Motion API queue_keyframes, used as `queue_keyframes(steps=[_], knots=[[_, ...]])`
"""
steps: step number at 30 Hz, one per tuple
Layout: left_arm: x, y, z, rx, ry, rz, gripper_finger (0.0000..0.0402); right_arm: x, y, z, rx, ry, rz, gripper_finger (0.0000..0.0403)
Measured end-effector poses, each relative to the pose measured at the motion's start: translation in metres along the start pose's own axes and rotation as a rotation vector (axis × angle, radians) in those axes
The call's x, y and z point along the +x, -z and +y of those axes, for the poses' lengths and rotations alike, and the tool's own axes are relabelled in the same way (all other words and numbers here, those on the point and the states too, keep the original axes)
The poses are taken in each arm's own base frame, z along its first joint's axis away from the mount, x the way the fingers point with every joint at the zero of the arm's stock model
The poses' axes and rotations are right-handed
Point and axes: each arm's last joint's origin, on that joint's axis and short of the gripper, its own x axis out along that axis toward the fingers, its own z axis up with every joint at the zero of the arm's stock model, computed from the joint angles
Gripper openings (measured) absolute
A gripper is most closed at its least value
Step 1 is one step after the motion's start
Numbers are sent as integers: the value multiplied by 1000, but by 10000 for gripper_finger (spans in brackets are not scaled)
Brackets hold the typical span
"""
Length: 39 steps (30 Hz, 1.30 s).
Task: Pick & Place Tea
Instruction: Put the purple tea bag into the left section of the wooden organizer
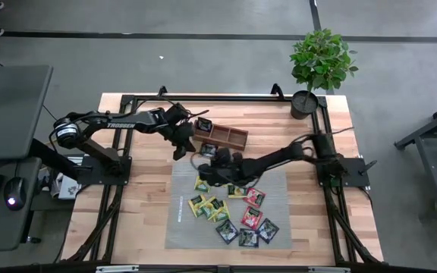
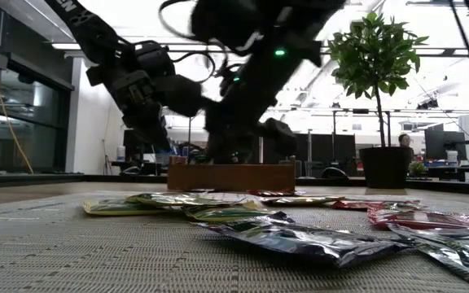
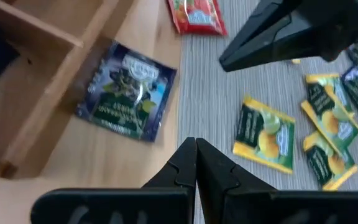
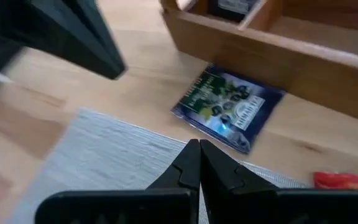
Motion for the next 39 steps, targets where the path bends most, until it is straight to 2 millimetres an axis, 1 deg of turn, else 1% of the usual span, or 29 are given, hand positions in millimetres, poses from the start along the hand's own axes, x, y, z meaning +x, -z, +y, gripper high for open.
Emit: queue_keyframes(steps=[3, 6, 9, 13, 16, 20, 23, 34, 39], knots=[[0, 3, 0, 15, 2, 33, 0, 11, 3, 12, -32, 84, 13, 0], [0, 7, 0, 30, -15, 73, 0, 23, 2, 23, -19, 102, 44, 0], [-1, 11, 0, 43, -46, 119, 0, 32, 0, 26, -2, 135, 53, 0], [-1, 16, 0, 65, -70, 169, 0, 37, -8, 25, 17, 174, 43, 0], [-2, 17, 0, 77, -74, 186, 0, 41, -13, 19, 57, 213, 37, 0], [-2, 18, 0, 93, -71, 187, 0, 47, -19, 15, 103, 230, 61, 0], [-2, 18, 0, 93, -68, 186, 0, 50, -23, 12, 106, 243, 46, 0], [-1, 17, -1, 93, -40, 173, 0, 65, -39, 3, 155, 262, 76, 0], [-1, 17, -1, 93, -40, 171, 0, 68, -43, -1, 161, 276, 91, 0]])
